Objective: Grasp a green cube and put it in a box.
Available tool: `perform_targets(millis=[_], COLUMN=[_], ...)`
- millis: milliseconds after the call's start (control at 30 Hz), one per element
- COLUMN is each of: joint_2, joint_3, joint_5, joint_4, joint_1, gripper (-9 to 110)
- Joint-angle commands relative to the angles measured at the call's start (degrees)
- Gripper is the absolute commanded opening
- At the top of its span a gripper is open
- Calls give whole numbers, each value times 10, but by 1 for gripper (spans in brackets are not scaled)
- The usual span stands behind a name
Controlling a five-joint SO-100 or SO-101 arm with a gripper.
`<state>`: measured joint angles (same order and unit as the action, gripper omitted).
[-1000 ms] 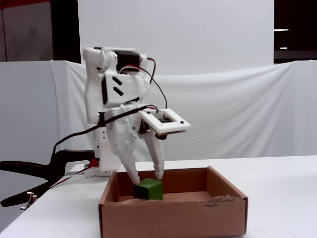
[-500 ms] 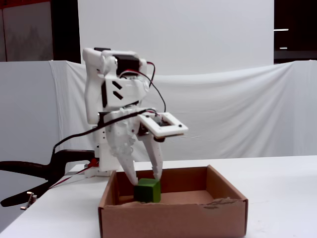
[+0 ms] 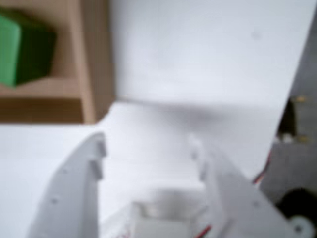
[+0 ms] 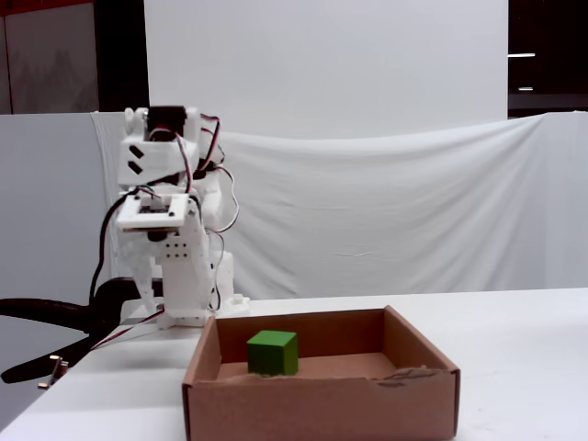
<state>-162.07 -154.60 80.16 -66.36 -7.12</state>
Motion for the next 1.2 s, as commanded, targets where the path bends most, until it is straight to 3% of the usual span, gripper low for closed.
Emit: perform_targets(millis=[0, 300, 1167], joint_2=[-57, -200, -203], joint_3=[-36, -156, -157], joint_5=[-2, -48, -76], joint_4=[-8, -33, -40], joint_1=[21, 59, 67], gripper=[23, 23, 24])
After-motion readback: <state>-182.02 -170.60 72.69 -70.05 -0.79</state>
